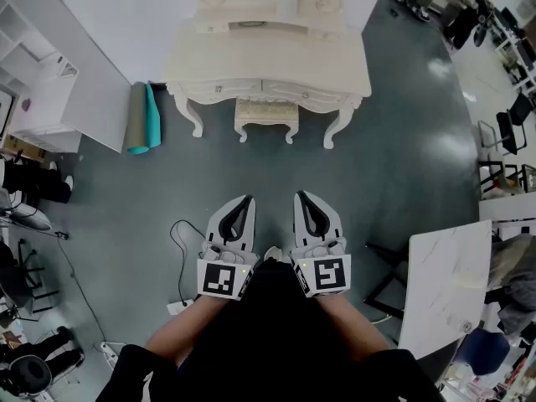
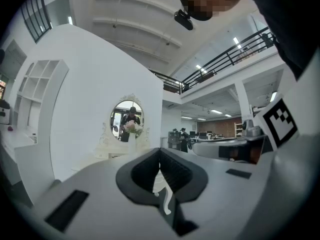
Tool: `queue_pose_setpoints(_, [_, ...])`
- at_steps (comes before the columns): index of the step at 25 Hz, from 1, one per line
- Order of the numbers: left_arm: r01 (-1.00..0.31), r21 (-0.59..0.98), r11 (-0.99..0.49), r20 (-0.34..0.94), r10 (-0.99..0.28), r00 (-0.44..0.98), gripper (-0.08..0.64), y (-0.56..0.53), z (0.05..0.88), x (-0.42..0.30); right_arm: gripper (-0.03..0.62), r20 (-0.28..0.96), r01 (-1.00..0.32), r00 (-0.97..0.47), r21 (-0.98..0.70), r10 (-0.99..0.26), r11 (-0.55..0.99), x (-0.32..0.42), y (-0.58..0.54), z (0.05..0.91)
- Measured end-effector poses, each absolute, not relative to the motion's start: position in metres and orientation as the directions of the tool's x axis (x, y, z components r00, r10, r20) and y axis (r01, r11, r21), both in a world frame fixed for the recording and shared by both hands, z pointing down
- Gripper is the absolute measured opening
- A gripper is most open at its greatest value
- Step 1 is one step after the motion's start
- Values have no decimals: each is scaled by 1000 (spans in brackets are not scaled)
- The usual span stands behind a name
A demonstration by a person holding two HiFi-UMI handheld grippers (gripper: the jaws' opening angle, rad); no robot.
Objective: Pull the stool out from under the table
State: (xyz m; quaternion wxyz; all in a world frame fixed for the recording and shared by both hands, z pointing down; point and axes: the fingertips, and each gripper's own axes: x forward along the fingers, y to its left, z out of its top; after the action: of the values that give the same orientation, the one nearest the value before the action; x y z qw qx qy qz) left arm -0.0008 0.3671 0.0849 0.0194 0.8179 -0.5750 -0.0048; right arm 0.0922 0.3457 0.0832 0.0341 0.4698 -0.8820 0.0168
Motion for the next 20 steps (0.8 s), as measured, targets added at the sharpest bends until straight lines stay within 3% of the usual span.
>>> queue_pose_setpoints(20, [-951,40,-308,55,-949,310,14,347,103,-4,18,103,-858,-512,-4,-853,514,128,330,115])
